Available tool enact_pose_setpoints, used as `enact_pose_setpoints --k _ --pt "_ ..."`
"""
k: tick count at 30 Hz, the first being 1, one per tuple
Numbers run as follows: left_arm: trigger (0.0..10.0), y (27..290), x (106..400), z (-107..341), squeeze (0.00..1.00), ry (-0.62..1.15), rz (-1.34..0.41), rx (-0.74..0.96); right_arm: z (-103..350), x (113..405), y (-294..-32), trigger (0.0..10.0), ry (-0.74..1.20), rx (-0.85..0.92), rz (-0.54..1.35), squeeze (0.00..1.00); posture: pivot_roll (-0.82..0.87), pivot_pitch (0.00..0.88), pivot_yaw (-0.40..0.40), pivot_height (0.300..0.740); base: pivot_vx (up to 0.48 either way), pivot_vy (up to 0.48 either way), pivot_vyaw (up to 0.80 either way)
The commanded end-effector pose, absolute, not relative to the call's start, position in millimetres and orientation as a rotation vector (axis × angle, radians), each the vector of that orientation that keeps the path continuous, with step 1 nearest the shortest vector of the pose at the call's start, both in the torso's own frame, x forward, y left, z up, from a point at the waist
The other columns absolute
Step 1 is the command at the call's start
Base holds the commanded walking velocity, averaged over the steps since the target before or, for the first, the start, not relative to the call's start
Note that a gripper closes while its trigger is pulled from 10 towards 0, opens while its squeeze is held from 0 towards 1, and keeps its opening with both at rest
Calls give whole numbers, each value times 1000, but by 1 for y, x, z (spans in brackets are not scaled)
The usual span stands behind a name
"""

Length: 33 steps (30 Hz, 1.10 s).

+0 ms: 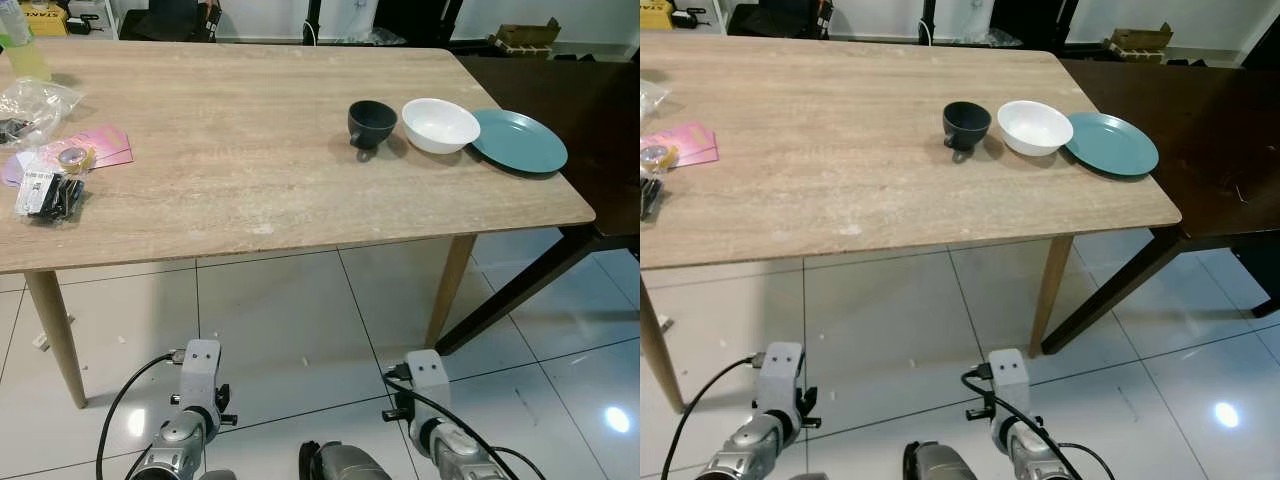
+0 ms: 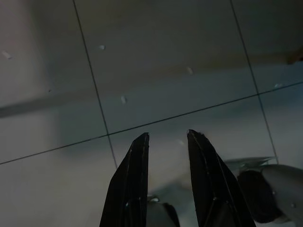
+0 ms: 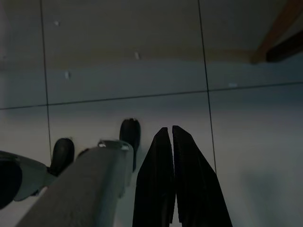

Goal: Setting the table

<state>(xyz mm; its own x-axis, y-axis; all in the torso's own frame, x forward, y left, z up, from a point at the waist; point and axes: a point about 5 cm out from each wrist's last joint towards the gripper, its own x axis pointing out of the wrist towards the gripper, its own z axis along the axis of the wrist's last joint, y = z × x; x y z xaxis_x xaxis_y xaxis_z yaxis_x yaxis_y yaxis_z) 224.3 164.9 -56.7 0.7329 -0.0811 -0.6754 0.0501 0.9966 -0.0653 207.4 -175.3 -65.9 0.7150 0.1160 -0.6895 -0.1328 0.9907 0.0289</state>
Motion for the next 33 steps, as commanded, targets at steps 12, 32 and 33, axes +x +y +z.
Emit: enact_pose_setpoints --k 12,32,33 --pt "10000 152 211 -66 0 771 -148 -5 -70 193 -188 10000 736 22 62 0 46 15 -83 740 0 0 0" --pt "10000 155 221 -54 0 644 -155 -11 -64 200 -181 10000 671 3 156 0 48 49 -88 740 0 0 0" --pt "10000 154 221 -54 0 639 -171 -10 -63 201 -181 10000 669 0 161 0 48 54 -89 740 0 0 0"
